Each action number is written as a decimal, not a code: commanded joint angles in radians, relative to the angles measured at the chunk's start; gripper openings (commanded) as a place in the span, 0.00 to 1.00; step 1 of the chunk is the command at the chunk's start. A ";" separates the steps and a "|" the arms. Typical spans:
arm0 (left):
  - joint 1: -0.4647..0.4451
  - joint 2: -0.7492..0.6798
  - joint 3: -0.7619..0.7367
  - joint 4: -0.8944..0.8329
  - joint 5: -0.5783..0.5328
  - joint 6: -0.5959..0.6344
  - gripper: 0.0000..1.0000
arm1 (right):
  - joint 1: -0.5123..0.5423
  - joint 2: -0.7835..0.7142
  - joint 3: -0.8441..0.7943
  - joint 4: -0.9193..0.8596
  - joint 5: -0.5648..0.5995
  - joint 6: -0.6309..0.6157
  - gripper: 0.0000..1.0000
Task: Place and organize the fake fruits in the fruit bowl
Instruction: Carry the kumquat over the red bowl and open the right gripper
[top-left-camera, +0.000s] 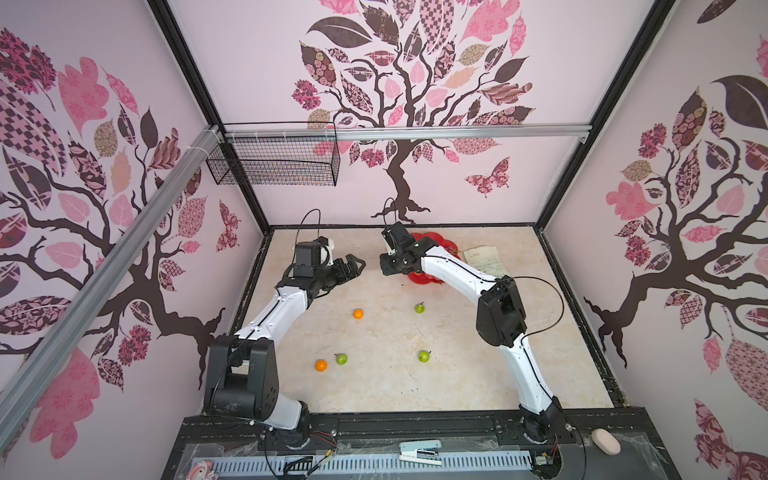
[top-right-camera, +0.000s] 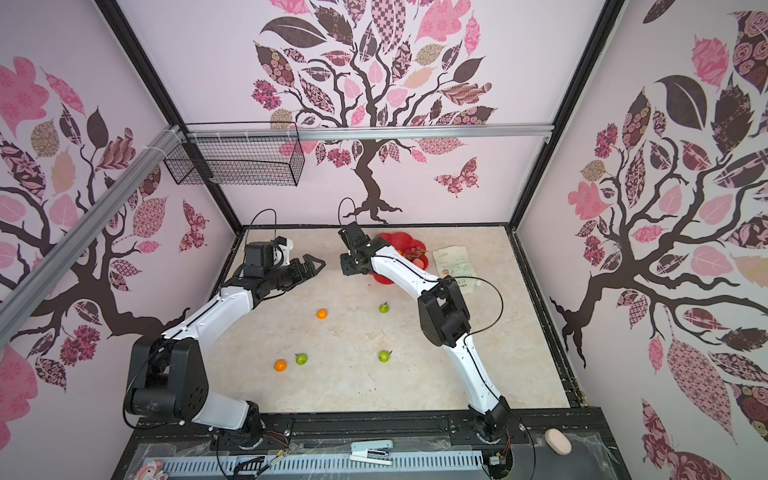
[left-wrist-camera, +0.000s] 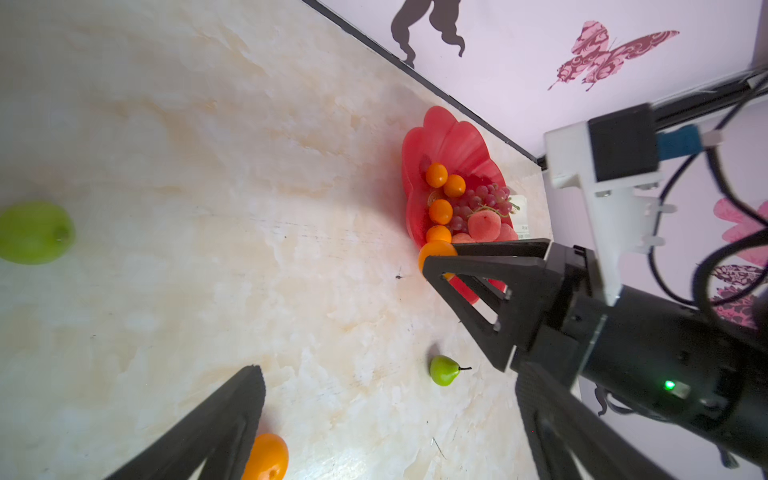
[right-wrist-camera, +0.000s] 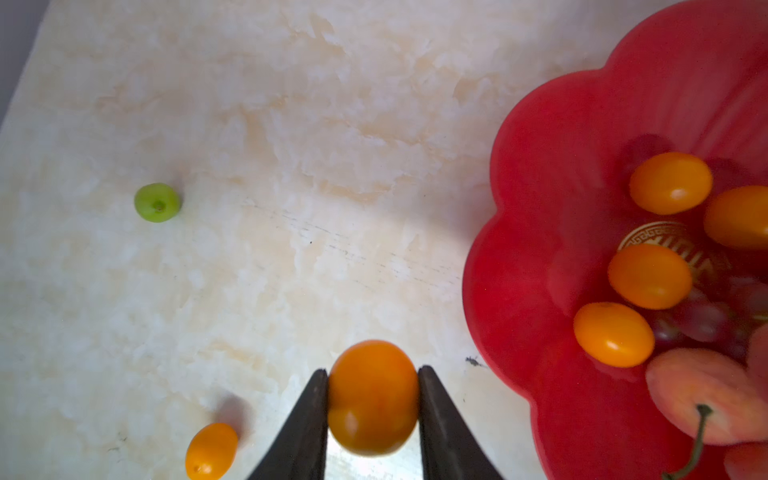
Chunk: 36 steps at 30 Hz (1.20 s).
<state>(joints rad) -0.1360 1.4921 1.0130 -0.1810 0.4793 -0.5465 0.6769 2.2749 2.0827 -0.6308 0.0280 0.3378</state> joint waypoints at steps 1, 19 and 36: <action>-0.056 0.000 0.029 0.003 -0.002 0.016 0.98 | -0.034 -0.119 -0.109 0.072 -0.013 0.034 0.35; -0.200 0.154 0.133 -0.014 0.033 0.010 0.98 | -0.131 -0.161 -0.301 0.111 -0.008 0.023 0.35; -0.200 0.165 0.125 -0.038 0.041 0.029 0.98 | -0.138 -0.014 -0.211 0.075 -0.034 0.022 0.37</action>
<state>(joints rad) -0.3363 1.6409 1.1118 -0.2127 0.5102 -0.5411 0.5419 2.2166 1.8301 -0.5236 0.0013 0.3626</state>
